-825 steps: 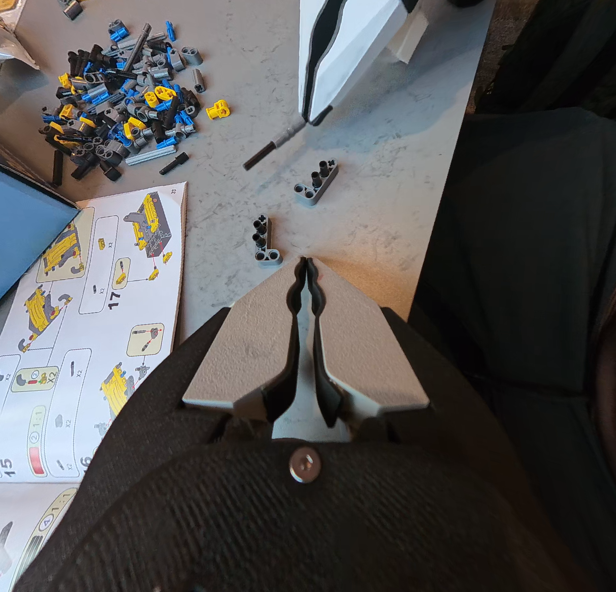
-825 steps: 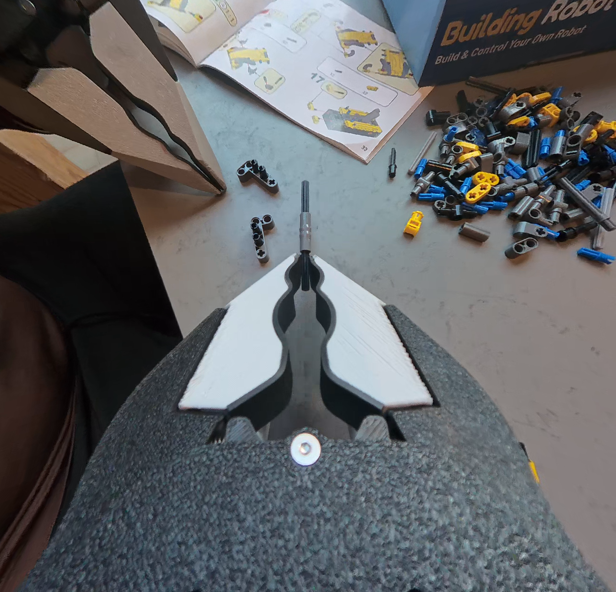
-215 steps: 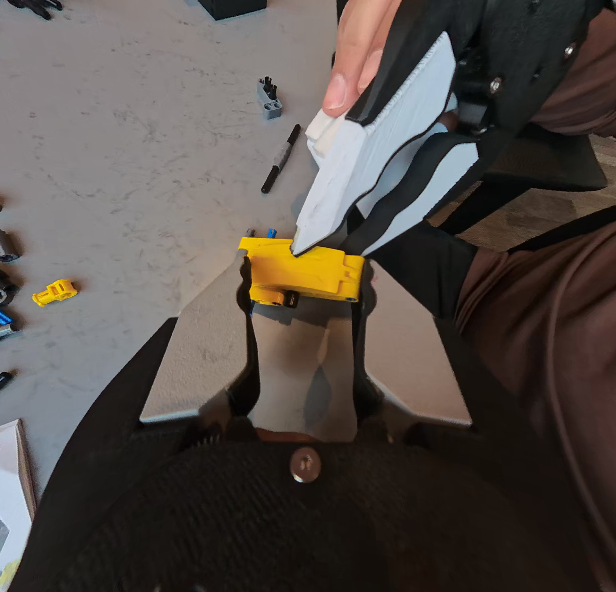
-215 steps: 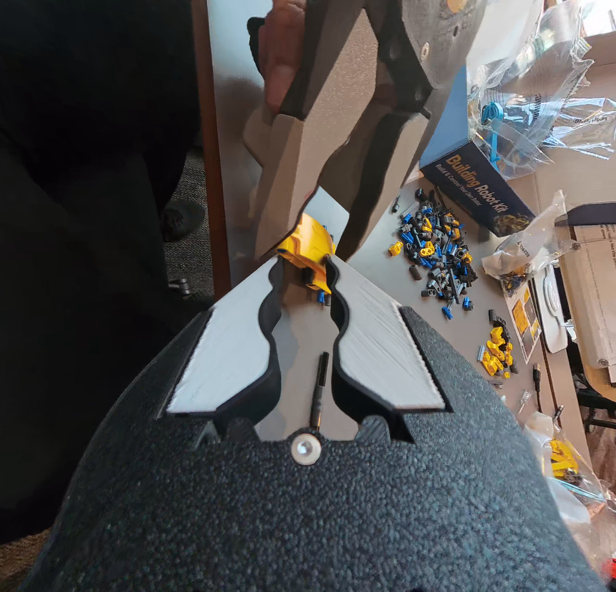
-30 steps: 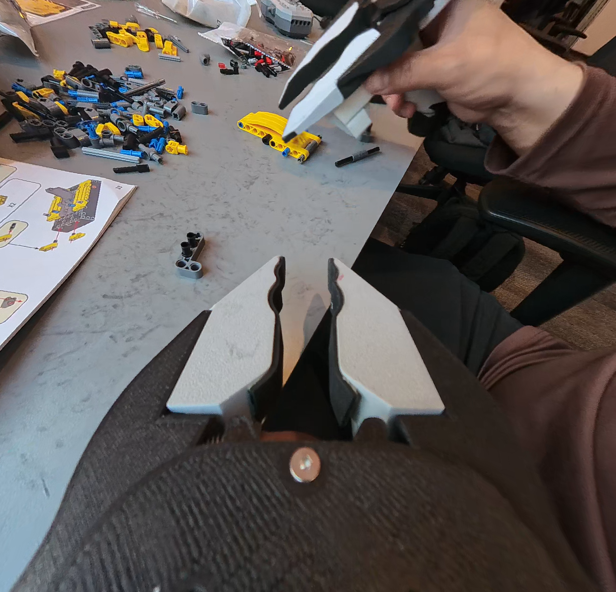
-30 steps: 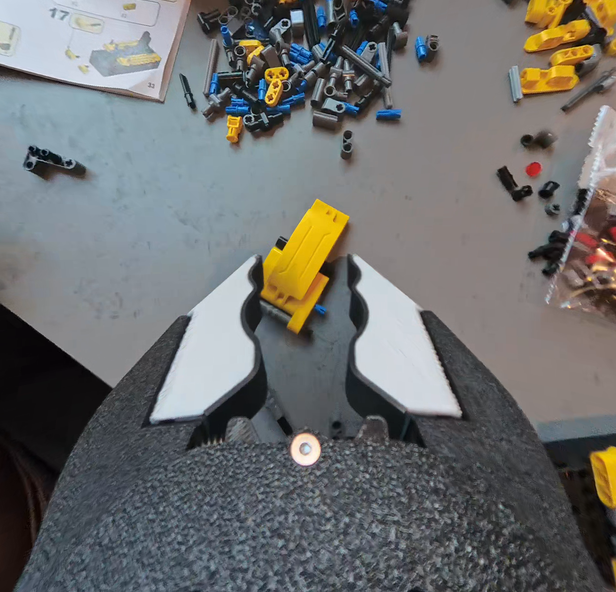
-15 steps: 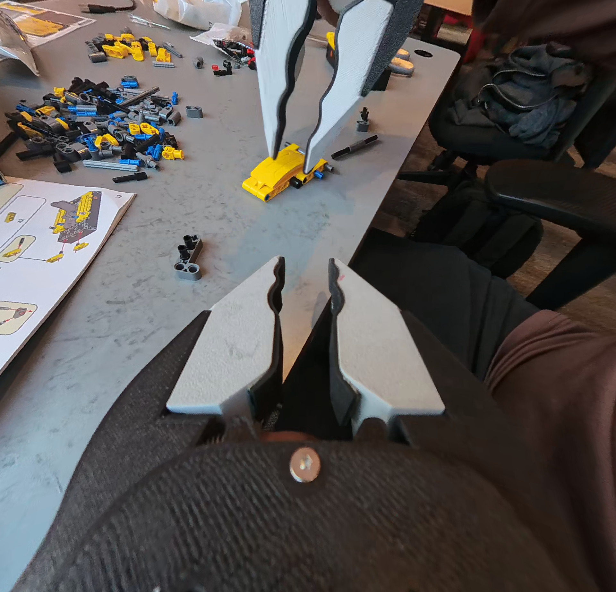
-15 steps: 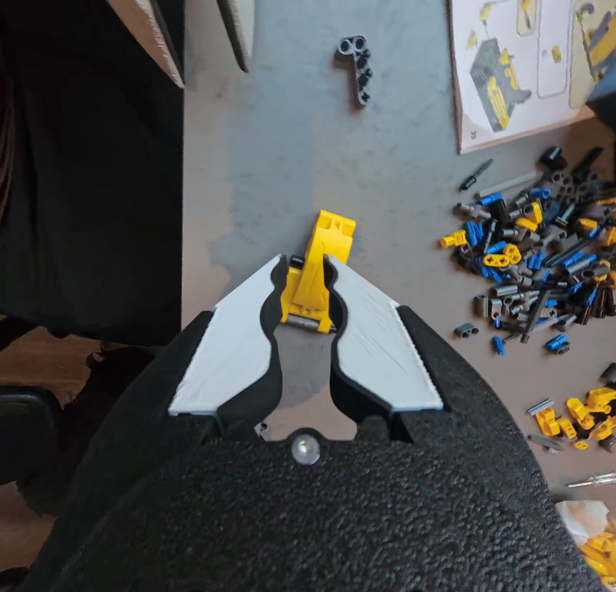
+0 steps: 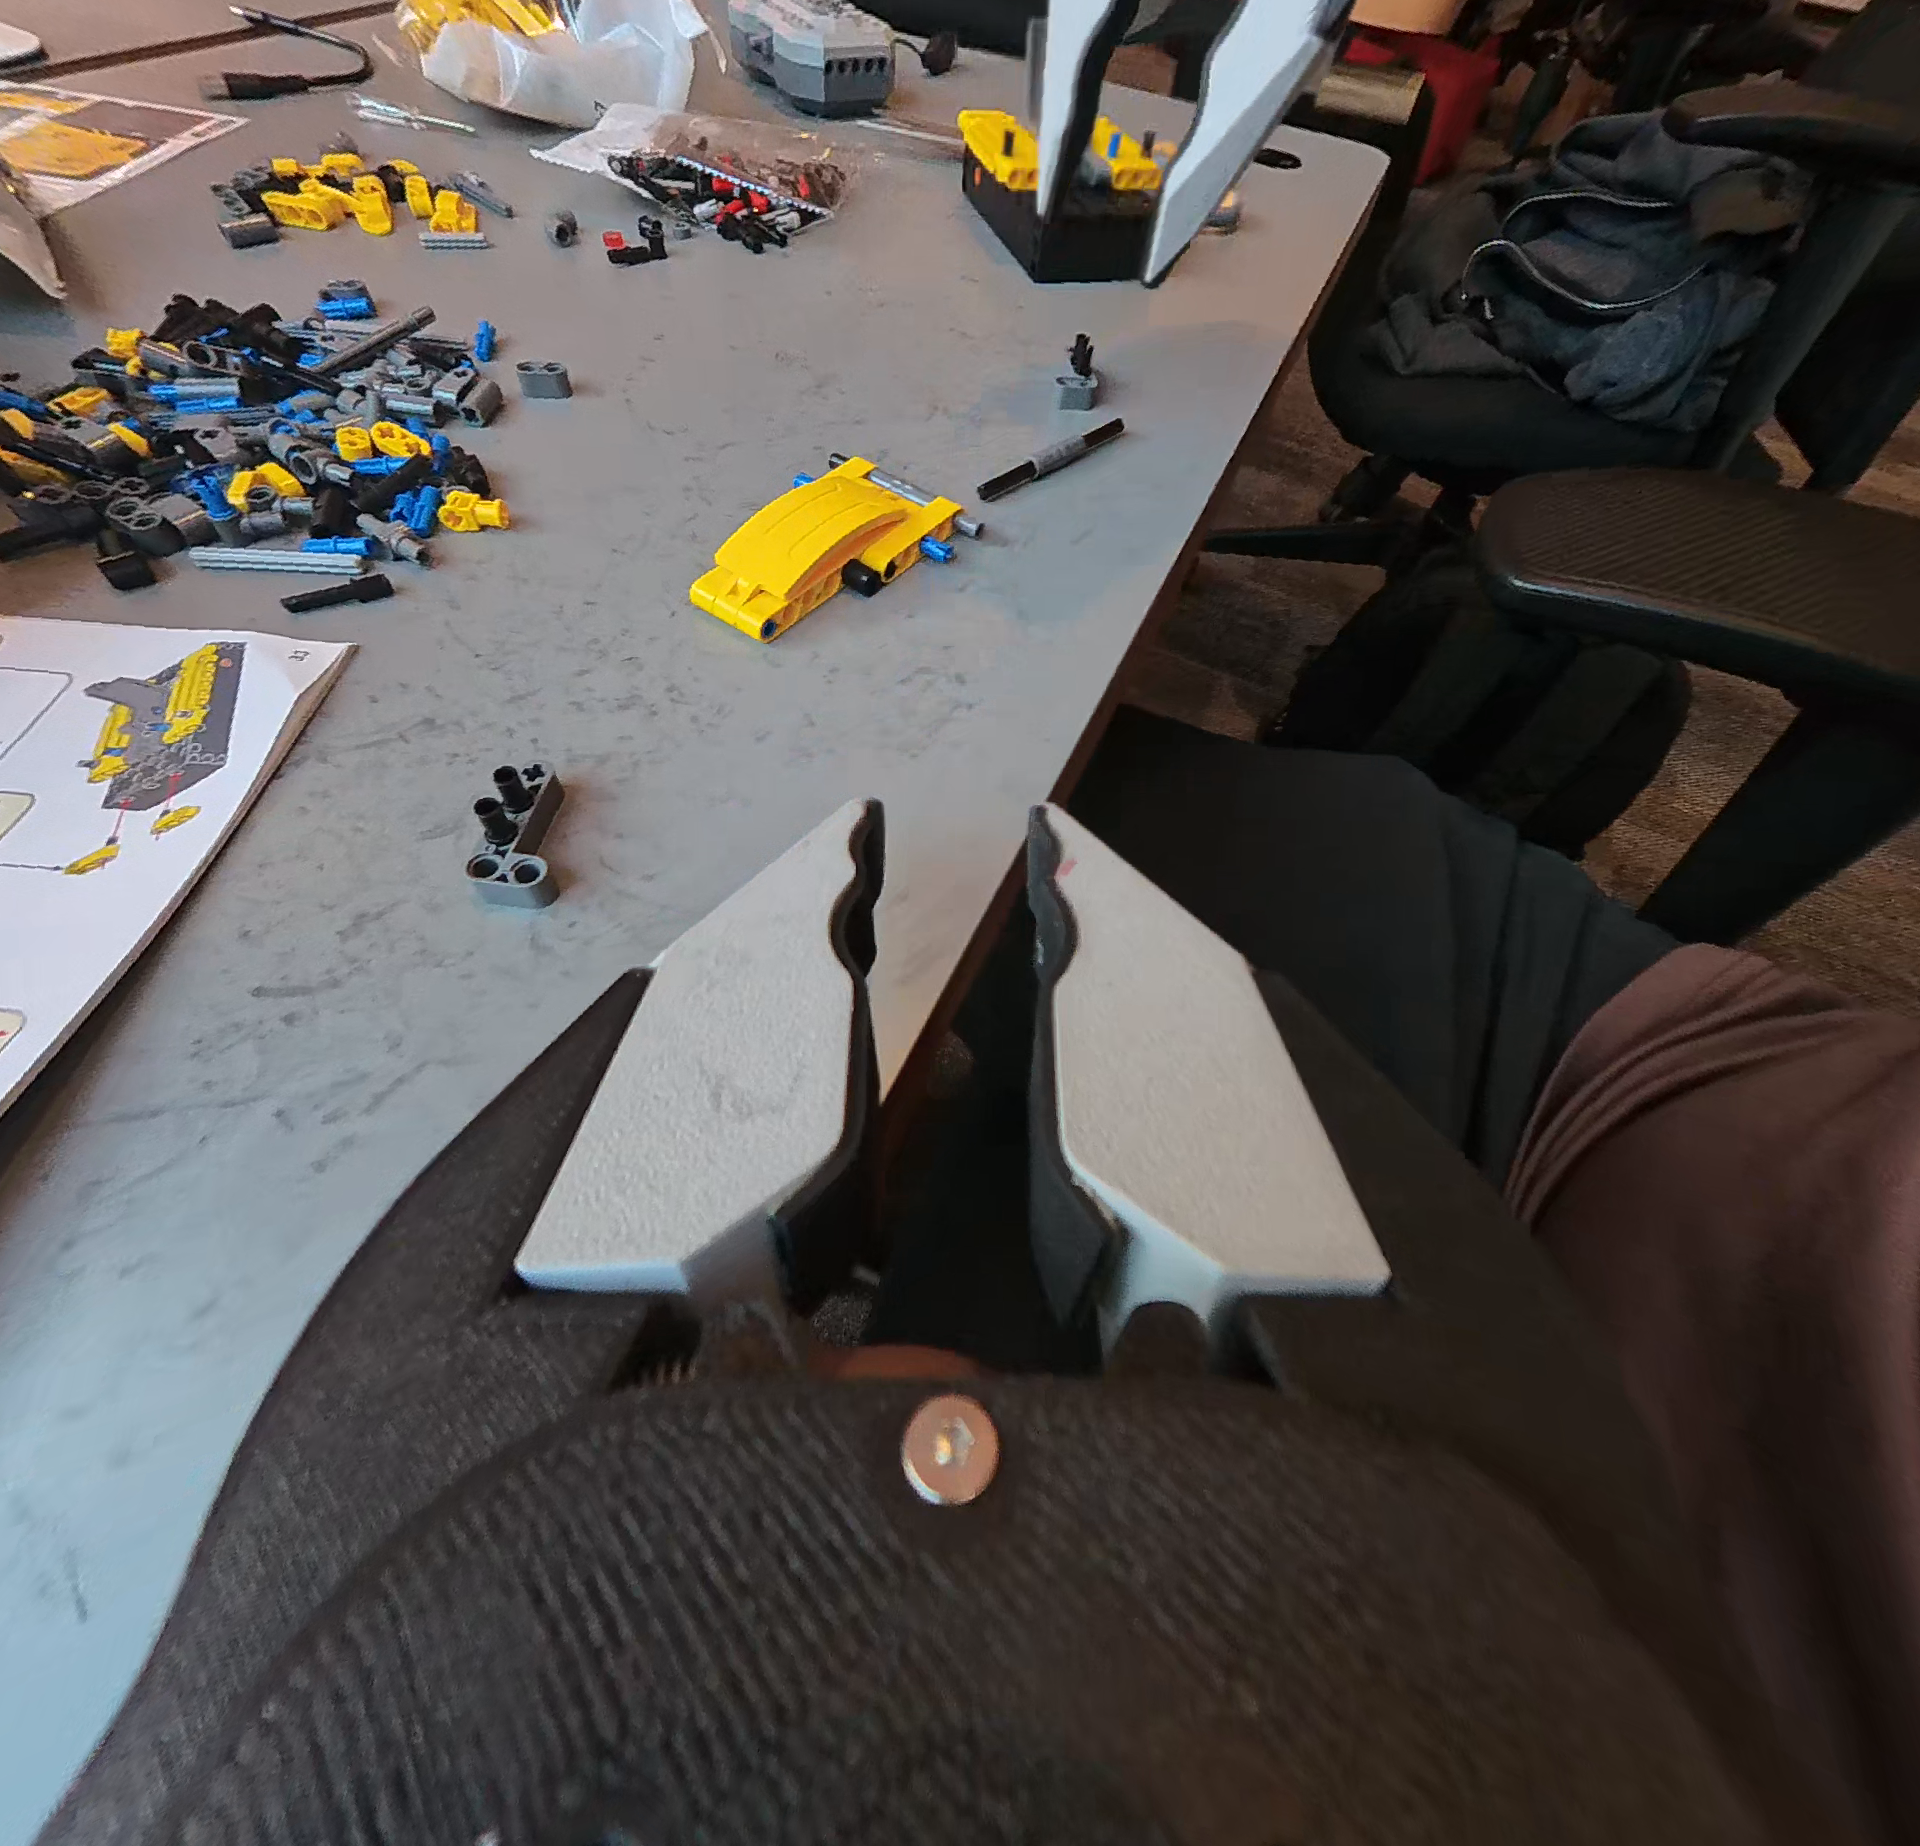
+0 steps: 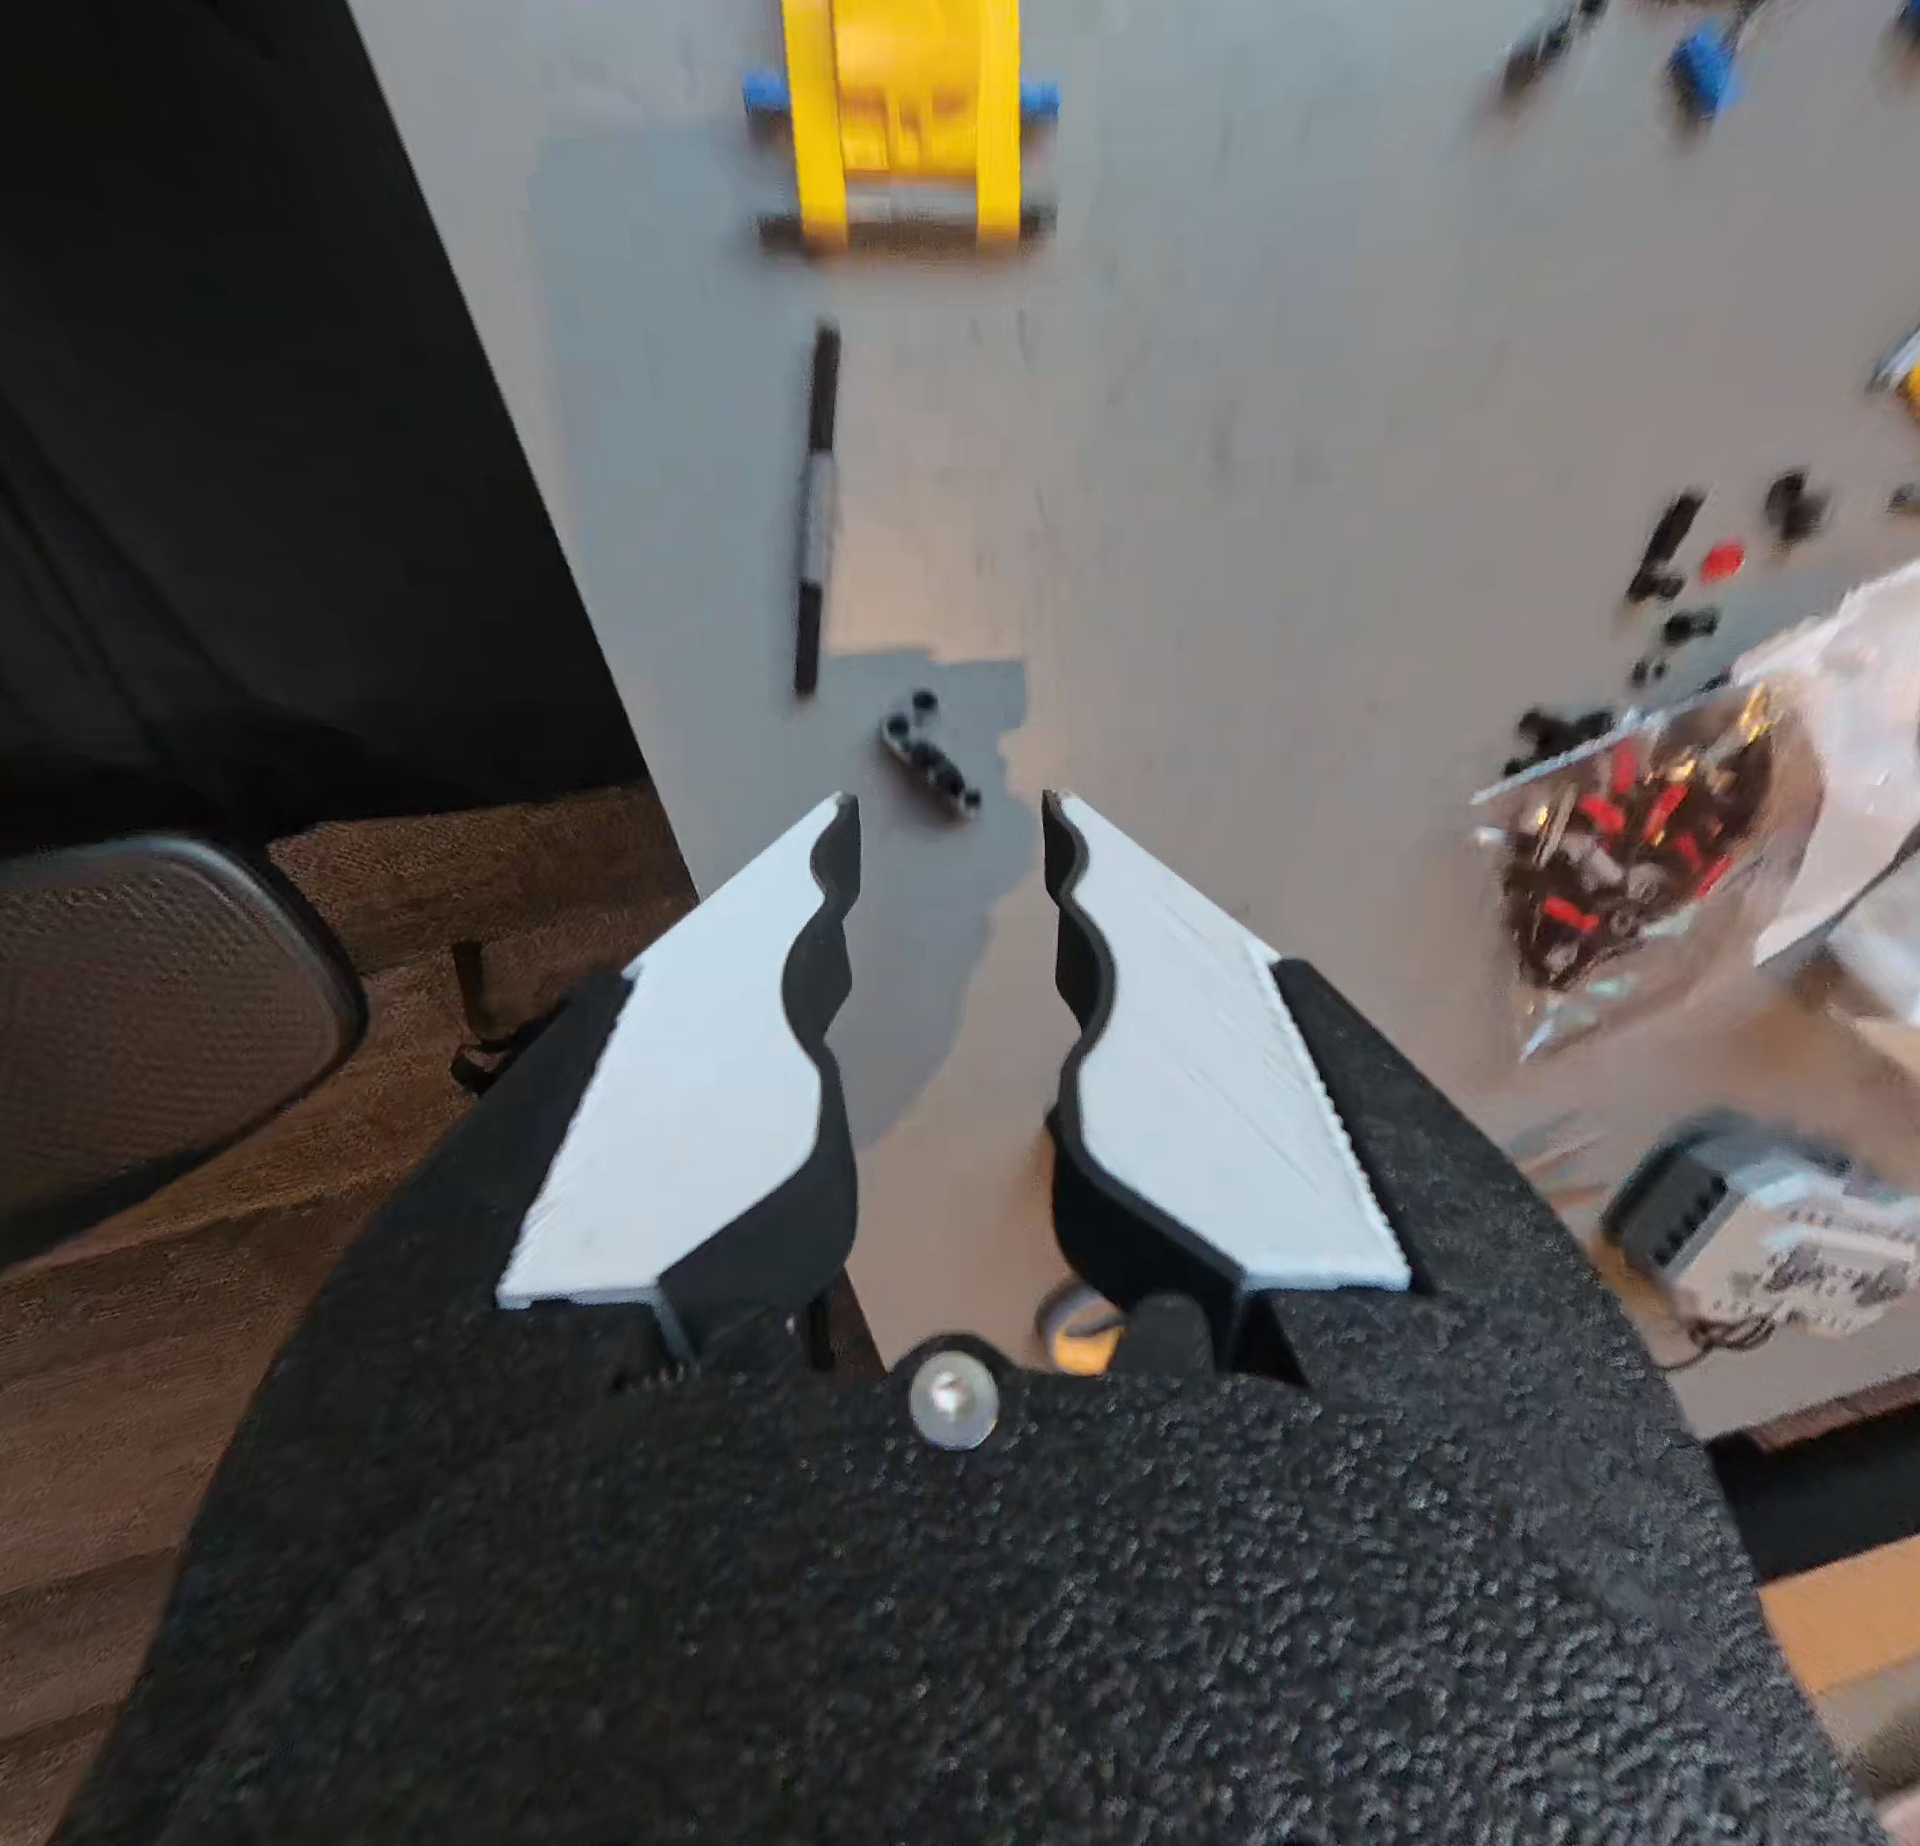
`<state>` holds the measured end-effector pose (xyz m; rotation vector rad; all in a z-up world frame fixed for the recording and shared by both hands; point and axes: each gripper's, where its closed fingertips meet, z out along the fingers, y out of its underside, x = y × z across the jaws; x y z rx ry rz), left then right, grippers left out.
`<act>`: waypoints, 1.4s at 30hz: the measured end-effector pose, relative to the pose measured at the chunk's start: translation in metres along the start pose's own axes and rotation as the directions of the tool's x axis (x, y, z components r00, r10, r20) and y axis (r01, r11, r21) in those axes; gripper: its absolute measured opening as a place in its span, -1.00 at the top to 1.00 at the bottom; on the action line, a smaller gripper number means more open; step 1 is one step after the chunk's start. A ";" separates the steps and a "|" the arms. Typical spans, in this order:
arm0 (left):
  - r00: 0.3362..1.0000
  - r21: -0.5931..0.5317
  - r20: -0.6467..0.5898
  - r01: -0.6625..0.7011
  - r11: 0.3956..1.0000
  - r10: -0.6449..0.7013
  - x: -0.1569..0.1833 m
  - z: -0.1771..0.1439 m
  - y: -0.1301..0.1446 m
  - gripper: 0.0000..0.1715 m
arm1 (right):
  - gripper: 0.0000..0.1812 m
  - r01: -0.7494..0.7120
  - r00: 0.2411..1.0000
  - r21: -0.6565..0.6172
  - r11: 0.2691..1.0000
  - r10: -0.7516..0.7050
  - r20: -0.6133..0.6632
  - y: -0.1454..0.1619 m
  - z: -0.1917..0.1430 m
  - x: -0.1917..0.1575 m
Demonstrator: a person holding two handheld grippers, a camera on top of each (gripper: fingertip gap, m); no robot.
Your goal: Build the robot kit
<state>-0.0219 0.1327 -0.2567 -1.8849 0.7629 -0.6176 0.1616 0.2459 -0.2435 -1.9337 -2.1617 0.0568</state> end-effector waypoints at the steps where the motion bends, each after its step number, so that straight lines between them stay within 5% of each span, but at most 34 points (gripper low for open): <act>1: 1.000 -0.005 -0.009 -0.005 1.000 0.005 0.003 0.001 0.001 0.72 | 0.62 -0.004 1.000 -0.018 1.000 0.004 -0.008 0.012 0.003 0.000; 8: 0.999 -0.039 -0.032 -0.032 0.999 0.030 0.014 0.009 0.007 0.69 | 0.57 -0.039 0.998 0.005 0.999 0.039 0.040 0.021 0.028 0.003; 13: 0.992 -0.049 -0.059 -0.112 0.993 0.109 0.024 0.009 0.011 0.69 | 0.92 -0.032 0.987 0.019 0.999 0.029 0.156 0.015 0.038 -0.008; 20: 0.981 -0.062 -0.093 -0.178 0.982 0.172 0.040 0.014 0.022 0.69 | 0.92 -0.149 0.984 0.153 0.977 0.130 0.123 -0.004 0.032 -0.005; 23: 0.978 -0.057 -0.113 -0.184 0.981 0.177 0.046 0.009 0.028 0.70 | 0.92 -0.220 0.975 0.347 0.912 0.217 0.048 -0.037 0.009 0.000; 29: 0.967 -0.064 -0.087 -0.247 0.967 0.241 0.046 -0.003 0.037 0.70 | 0.92 -0.346 0.937 0.654 0.673 0.274 0.214 -0.112 -0.023 -0.028; 33: 0.949 -0.068 -0.067 -0.312 0.948 0.308 0.044 -0.002 0.040 0.74 | 0.92 -0.408 0.912 0.716 0.567 0.213 0.351 -0.147 -0.027 -0.042; 39: 0.897 -0.109 -0.082 -0.442 0.890 0.435 0.037 0.001 0.051 0.75 | 0.92 -0.413 0.905 0.742 0.528 0.143 0.401 -0.164 -0.018 -0.048; 42: 0.917 -0.045 -0.103 -0.391 0.919 0.385 0.037 -0.005 0.041 0.75 | 0.92 -0.435 0.888 0.728 0.530 0.116 0.446 -0.165 -0.014 -0.051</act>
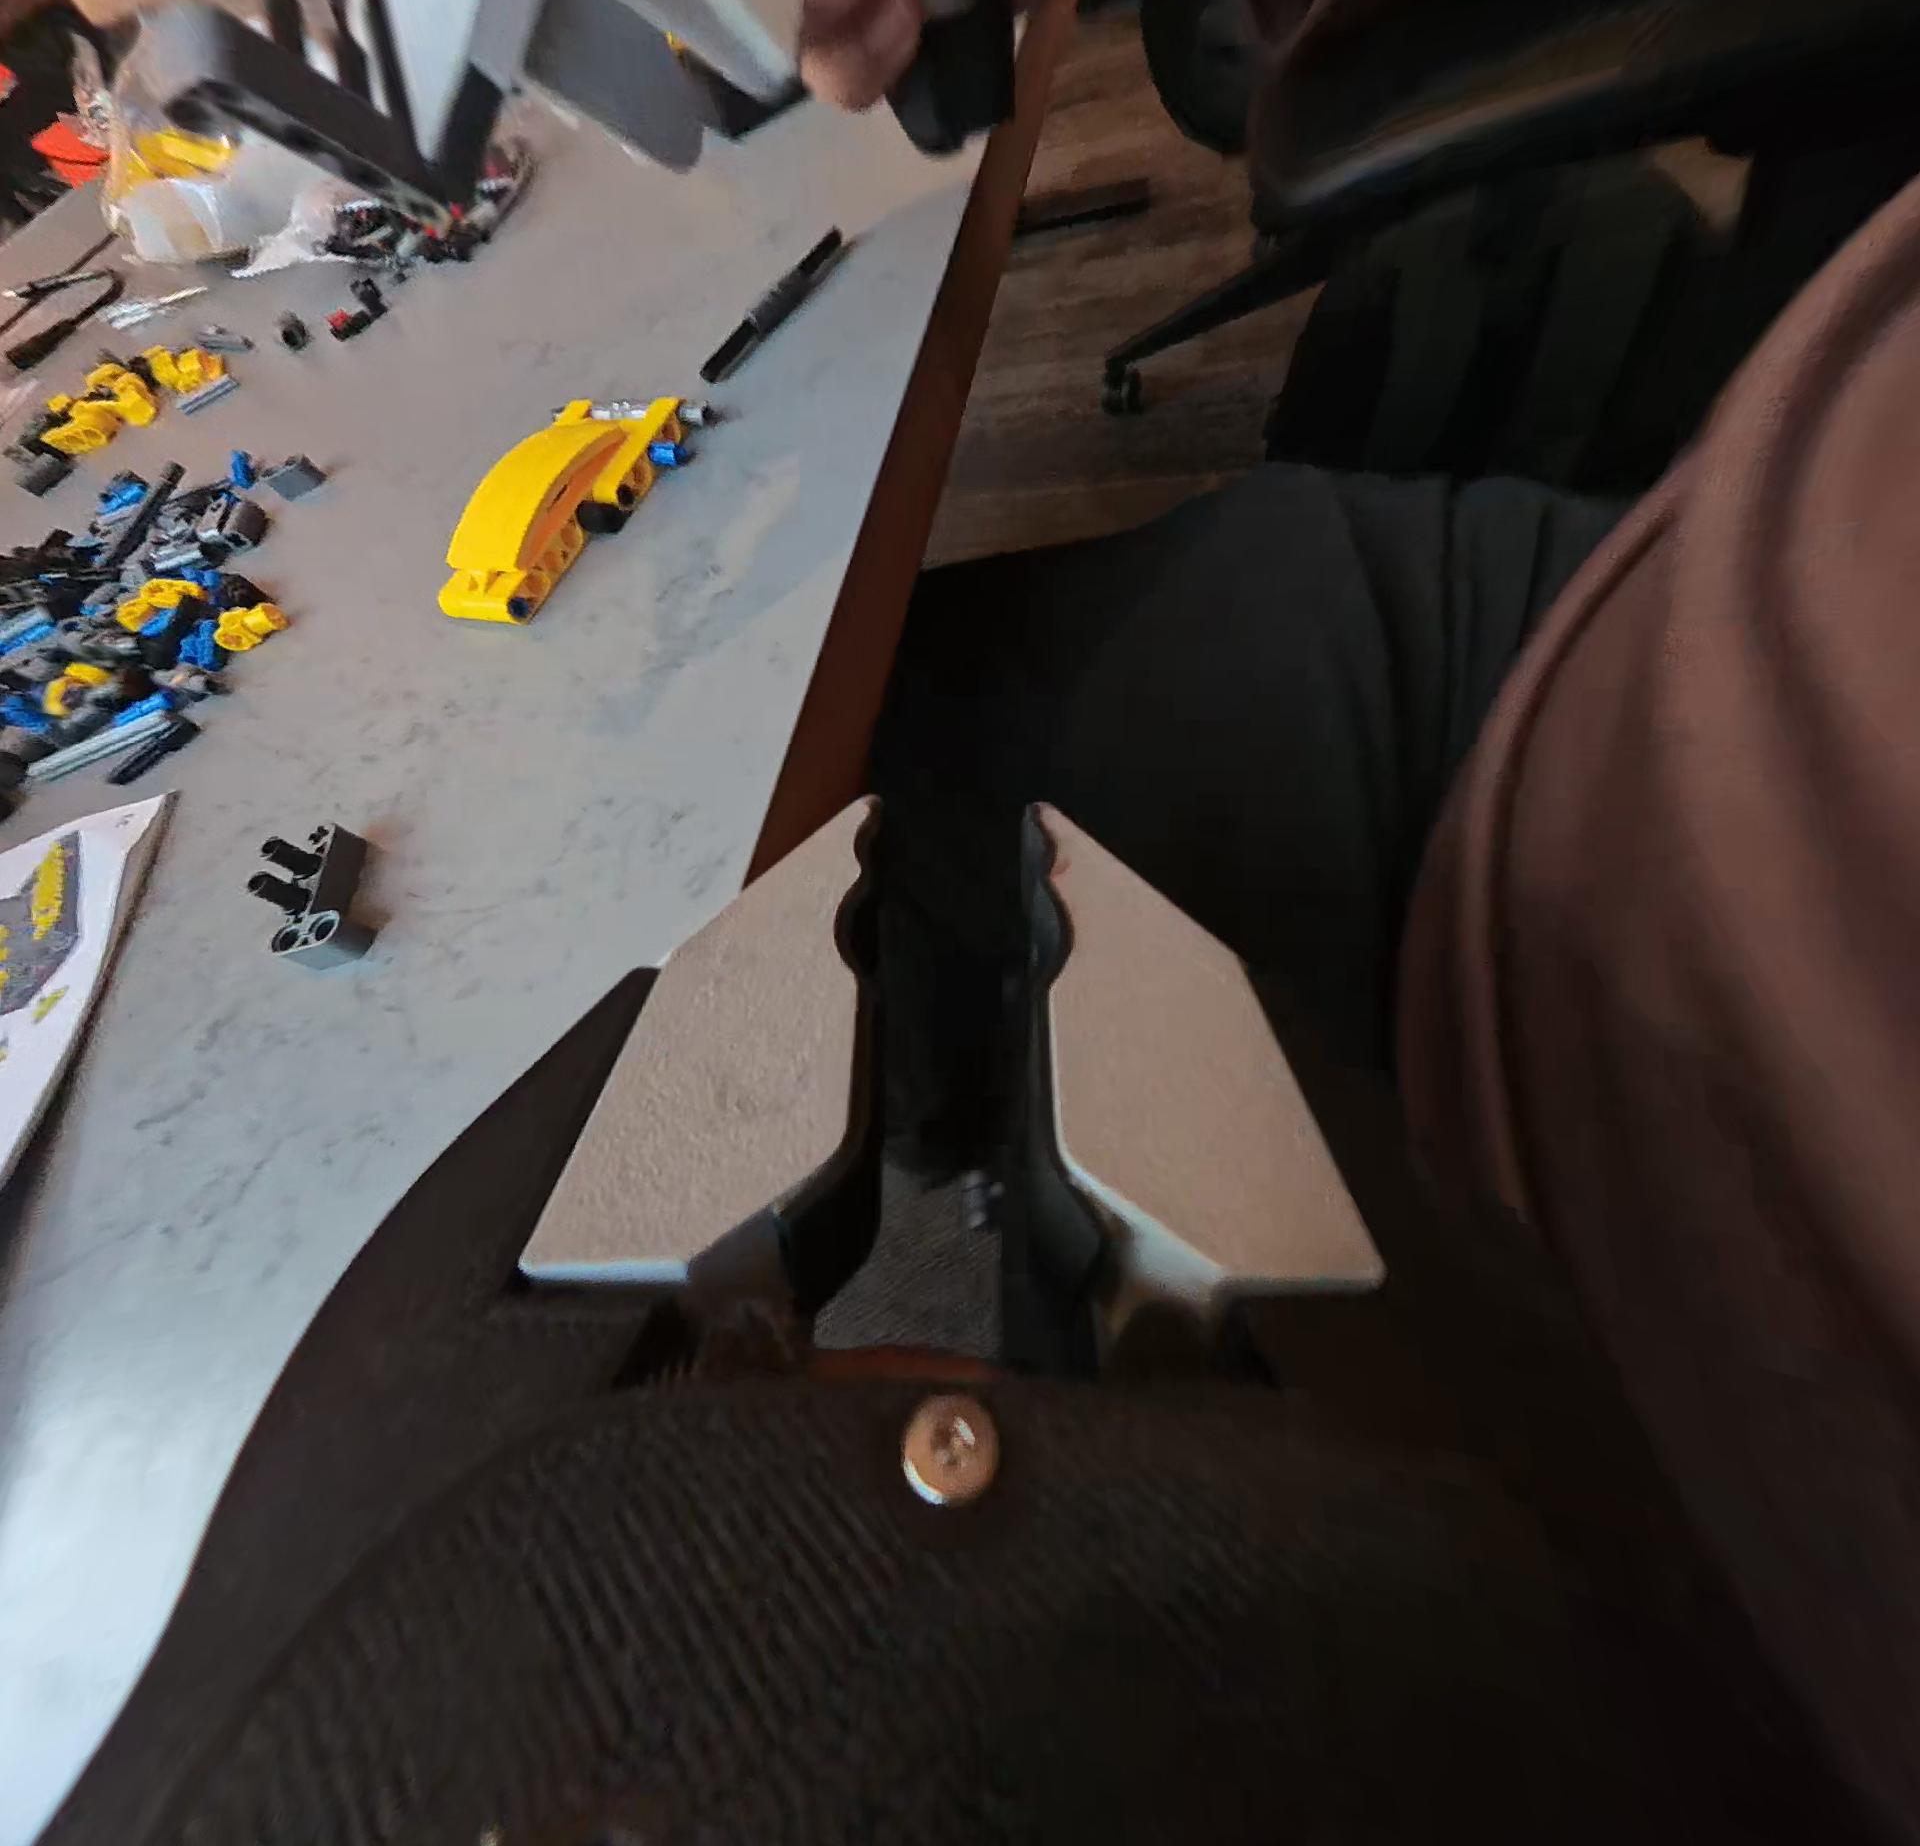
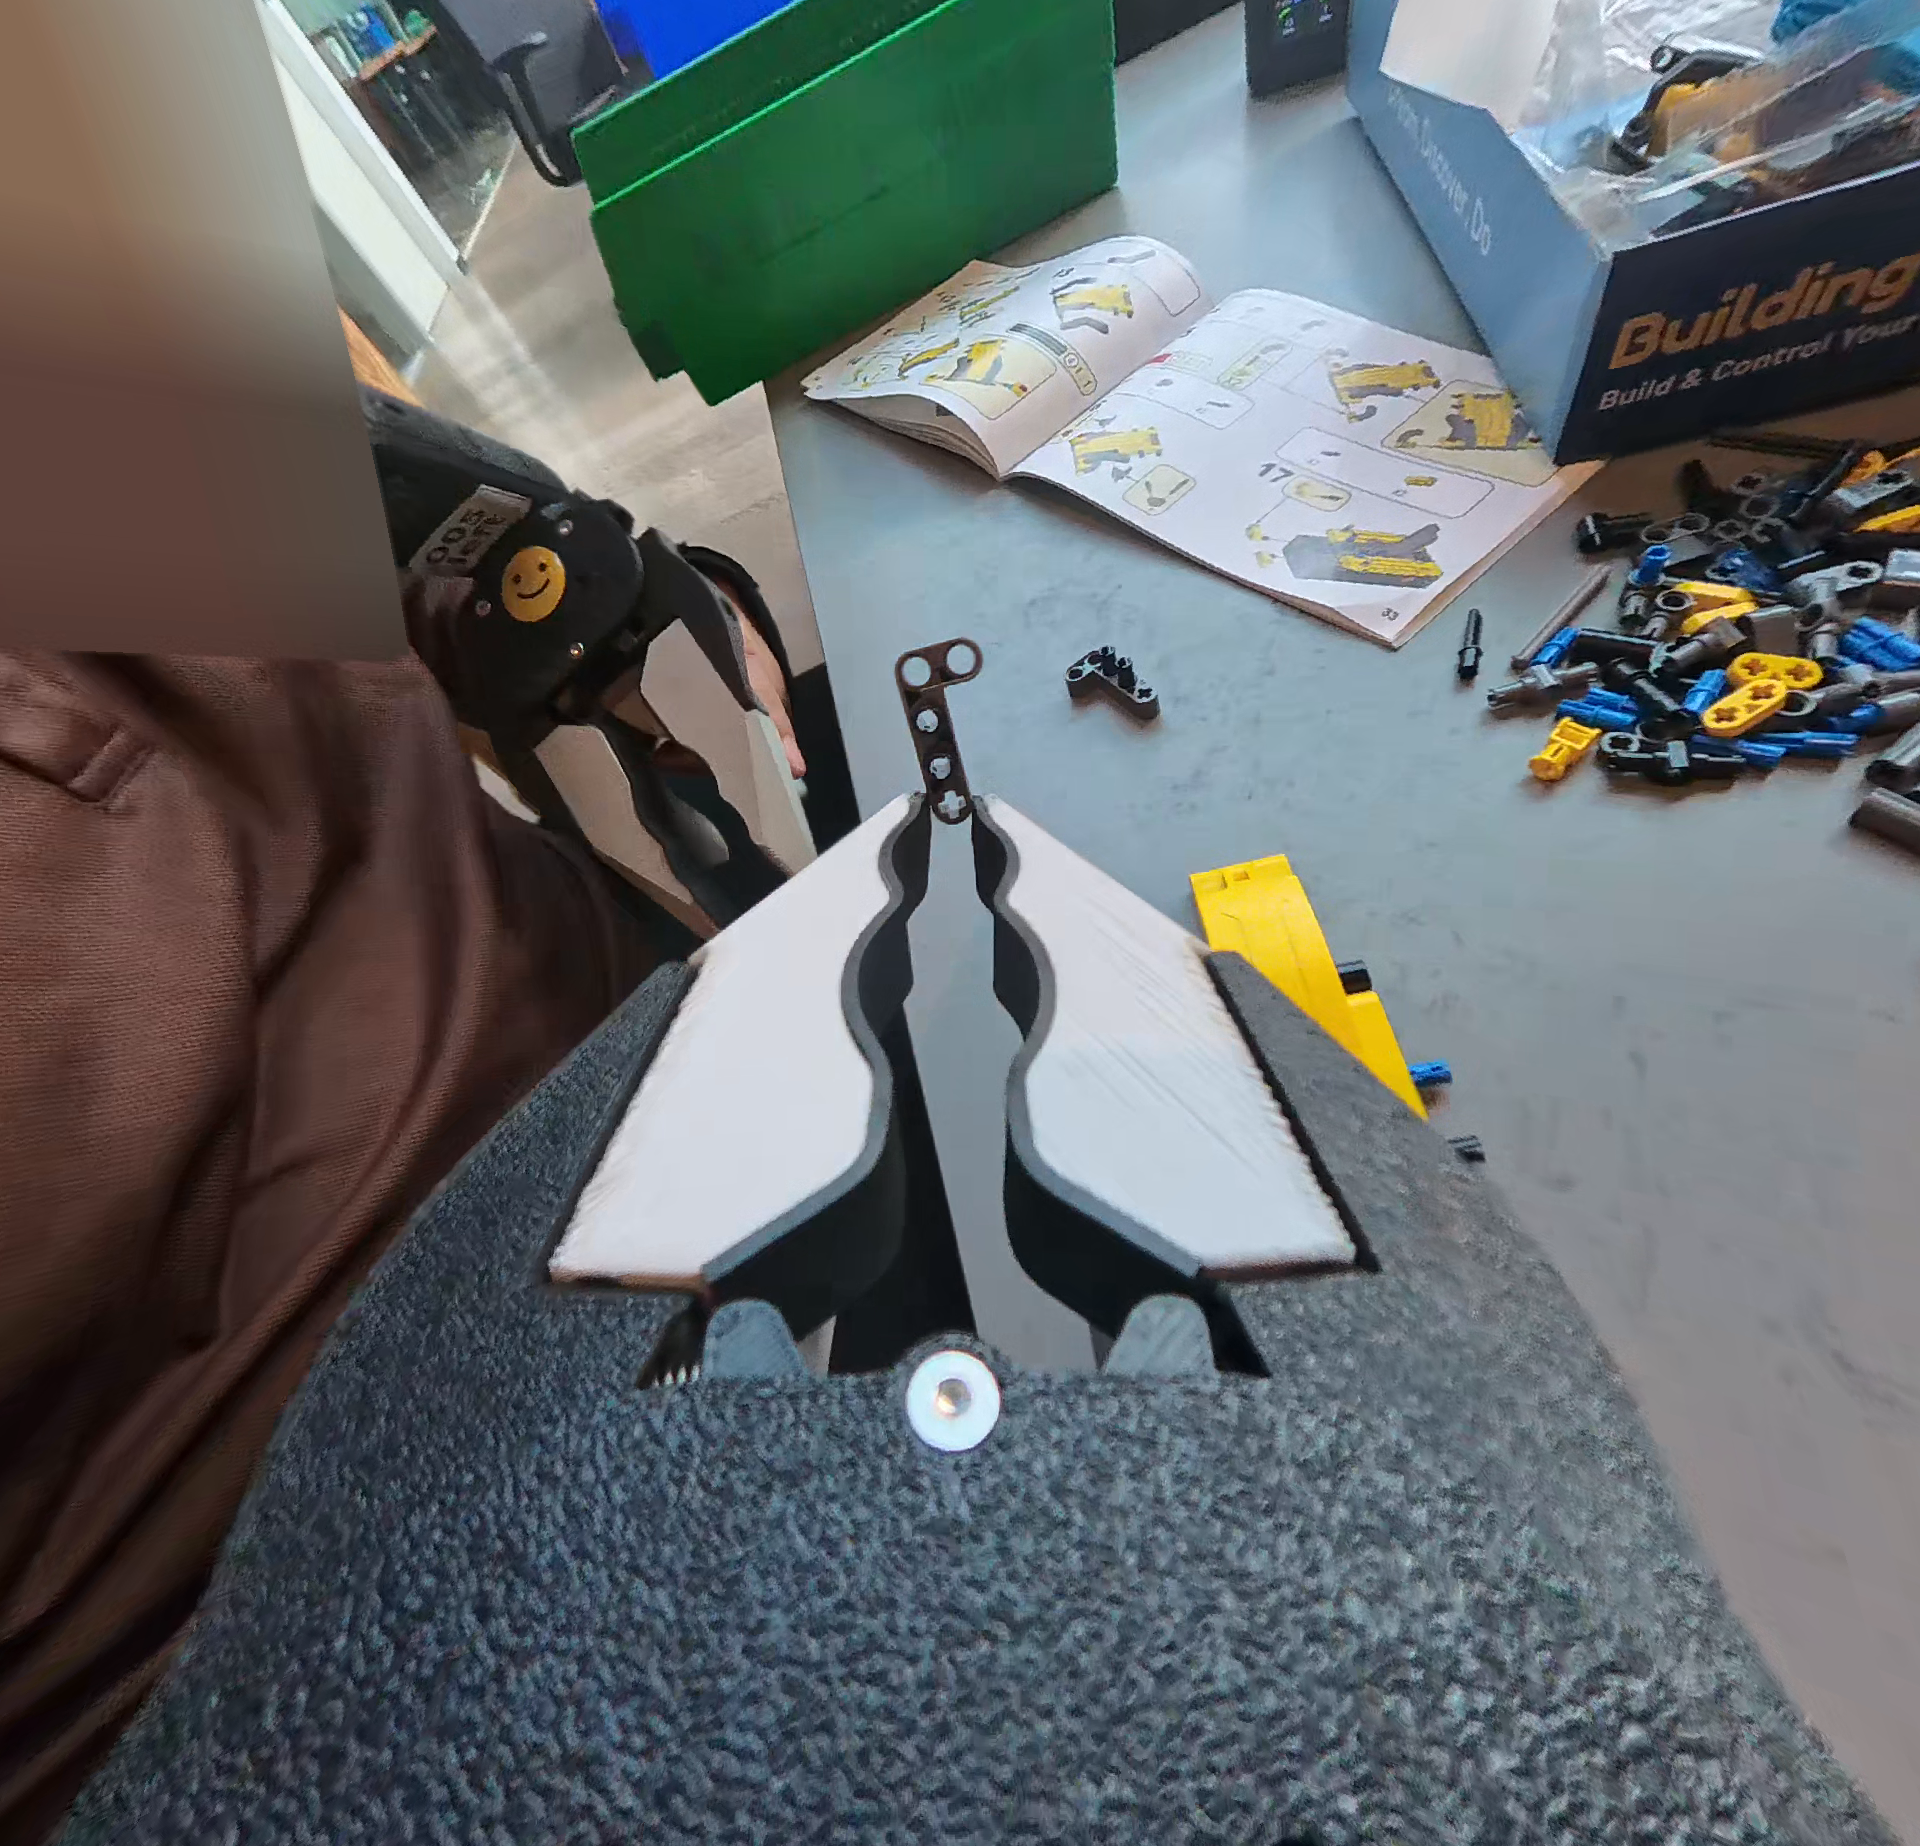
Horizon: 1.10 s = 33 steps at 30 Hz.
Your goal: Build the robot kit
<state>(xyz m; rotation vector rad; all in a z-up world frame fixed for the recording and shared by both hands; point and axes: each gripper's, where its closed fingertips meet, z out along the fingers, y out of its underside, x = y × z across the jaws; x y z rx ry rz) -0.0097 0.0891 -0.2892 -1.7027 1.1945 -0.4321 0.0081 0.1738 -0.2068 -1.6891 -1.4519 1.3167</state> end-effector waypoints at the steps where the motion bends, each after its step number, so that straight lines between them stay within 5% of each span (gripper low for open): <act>1: 0.999 0.045 -0.033 0.039 0.998 -0.037 0.002 -0.003 -0.007 0.73 | 0.93 -0.025 0.999 -0.004 1.000 0.025 0.020 0.000 0.002 0.001; 6: 0.999 0.265 -0.017 -0.037 0.964 0.043 -0.001 -0.018 -0.050 0.82 | 0.93 -0.077 0.994 0.013 0.997 0.076 0.074 -0.012 0.009 0.001; 11: 0.988 0.235 0.029 -0.153 0.960 0.151 -0.012 -0.013 -0.056 0.74 | 0.92 -0.163 0.980 0.003 0.987 0.162 0.120 -0.015 0.017 -0.016; 19: 0.996 0.314 0.084 0.012 0.949 -0.041 -0.039 -0.024 -0.065 0.79 | 0.92 -0.163 0.985 -0.026 0.986 0.164 0.056 0.013 0.022 -0.026; 24: 0.995 0.241 0.102 -0.030 0.970 0.006 -0.032 -0.022 -0.056 0.80 | 0.92 -0.127 0.991 -0.021 0.992 0.127 0.037 0.017 0.019 -0.031; 27: 0.989 0.189 0.121 -0.111 0.976 0.089 -0.020 -0.019 -0.048 0.81 | 0.93 0.077 0.996 0.139 0.987 -0.082 0.035 -0.004 0.006 -0.042; 33: 0.990 0.178 0.124 -0.083 0.981 0.062 -0.024 -0.023 -0.038 0.83 | 0.93 0.000 1.000 0.359 0.933 -0.004 0.009 -0.037 -0.031 -0.025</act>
